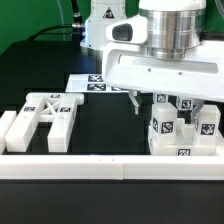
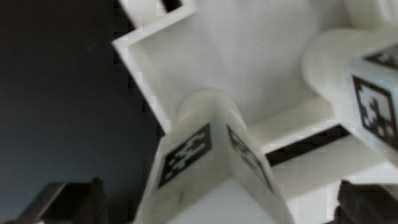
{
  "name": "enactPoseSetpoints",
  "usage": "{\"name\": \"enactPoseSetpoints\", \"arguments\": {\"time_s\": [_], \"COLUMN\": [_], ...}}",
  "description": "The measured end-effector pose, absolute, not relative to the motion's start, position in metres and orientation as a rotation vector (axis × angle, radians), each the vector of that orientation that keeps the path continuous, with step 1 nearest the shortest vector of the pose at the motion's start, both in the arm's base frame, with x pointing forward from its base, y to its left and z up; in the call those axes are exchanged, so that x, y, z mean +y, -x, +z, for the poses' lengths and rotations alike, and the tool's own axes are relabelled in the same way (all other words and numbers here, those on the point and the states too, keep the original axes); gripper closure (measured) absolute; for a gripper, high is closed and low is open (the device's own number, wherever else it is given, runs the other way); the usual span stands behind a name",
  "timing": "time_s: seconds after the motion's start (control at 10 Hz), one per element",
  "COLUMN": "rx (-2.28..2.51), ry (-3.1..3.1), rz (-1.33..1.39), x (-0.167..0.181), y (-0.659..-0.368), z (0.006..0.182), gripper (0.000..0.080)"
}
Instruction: Assemble chair
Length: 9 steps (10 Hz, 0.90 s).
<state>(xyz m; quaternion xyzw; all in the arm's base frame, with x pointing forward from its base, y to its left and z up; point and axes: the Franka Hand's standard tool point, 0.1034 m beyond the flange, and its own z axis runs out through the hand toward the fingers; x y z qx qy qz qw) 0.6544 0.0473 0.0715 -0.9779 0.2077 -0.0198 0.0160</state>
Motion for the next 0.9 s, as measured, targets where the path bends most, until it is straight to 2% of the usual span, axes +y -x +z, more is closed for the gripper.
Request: {"name": "enactPoseSetpoints", "arguments": {"time_s": [0.7,0.9], "rx": [-0.007,0.04], "ry": [3.139,3.138], "rz": [-0.071,-0.078], "x": [0.0416,0.0422], "y": [-0.654,-0.6547], "z": [0.0705,0.0707], "gripper": [0.0151,0.0151]}}
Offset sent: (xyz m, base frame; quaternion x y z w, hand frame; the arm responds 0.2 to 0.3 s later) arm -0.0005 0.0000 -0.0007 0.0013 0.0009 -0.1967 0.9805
